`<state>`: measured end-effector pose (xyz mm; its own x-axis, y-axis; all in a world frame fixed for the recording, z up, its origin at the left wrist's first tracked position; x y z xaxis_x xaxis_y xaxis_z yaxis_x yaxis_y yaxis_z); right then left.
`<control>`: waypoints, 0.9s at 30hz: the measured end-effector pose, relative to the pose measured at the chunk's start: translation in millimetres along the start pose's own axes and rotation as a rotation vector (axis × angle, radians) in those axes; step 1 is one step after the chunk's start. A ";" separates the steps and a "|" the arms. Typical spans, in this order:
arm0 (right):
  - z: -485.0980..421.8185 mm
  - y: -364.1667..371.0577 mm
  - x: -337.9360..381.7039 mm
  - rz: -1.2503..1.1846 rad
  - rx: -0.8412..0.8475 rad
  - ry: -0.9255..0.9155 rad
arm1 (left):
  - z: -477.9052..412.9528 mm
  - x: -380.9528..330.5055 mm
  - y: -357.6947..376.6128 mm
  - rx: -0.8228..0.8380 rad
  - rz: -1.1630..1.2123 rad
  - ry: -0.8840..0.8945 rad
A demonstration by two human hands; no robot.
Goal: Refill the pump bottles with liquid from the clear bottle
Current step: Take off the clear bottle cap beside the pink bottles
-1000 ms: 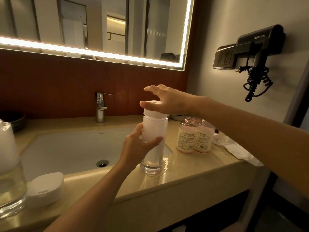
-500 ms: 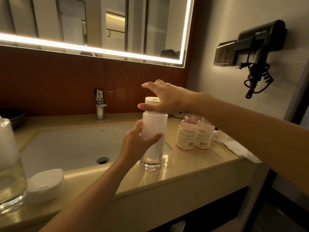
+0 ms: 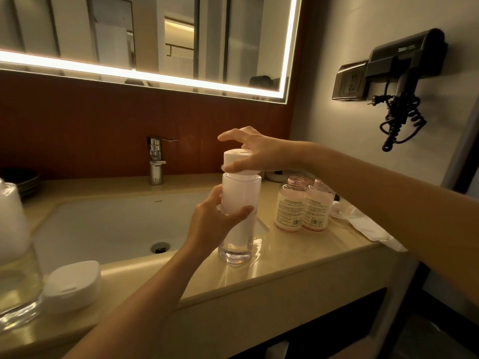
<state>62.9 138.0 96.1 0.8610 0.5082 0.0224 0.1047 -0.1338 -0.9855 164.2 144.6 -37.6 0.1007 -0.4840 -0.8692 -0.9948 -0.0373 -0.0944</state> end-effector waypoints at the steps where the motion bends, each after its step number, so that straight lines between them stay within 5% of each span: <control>1: -0.4 -0.8 0.7 0.037 -0.019 0.024 | 0.3 -0.1 -0.1 0.001 0.000 0.003; 6: -5.0 3.3 1.0 0.184 -0.049 0.077 | 0.7 -0.2 -0.4 -0.005 -0.004 -0.004; 13: -0.5 -2.3 2.0 -0.076 0.013 0.022 | 1.0 -1.1 -0.6 -0.001 -0.004 -0.001; 17: 1.0 -10.7 3.9 0.194 -0.164 0.142 | 1.7 -1.2 -0.1 -0.001 0.000 0.006; 20: 2.2 -4.9 3.6 0.366 -0.146 0.193 | 2.4 -0.7 -1.2 -0.003 -0.002 0.011; 27: -0.2 -7.4 2.1 -0.118 -0.002 0.107 | 1.1 -0.3 -0.5 -0.003 0.005 -0.001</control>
<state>64.0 139.9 103.5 0.8906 0.4271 0.1561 0.2094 -0.0806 -0.9745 164.7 145.7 -37.8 0.0961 -0.4829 -0.8704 -0.9953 -0.0381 -0.0888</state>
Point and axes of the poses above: each hand's wrist, its own z-axis away from the middle knuckle, its own y-axis out of the palm, x = y × z, the point moved 3 cm from there along -z, towards the middle knuckle, and after that the axes turned 15 degrees about z, right-handed, at the moved point
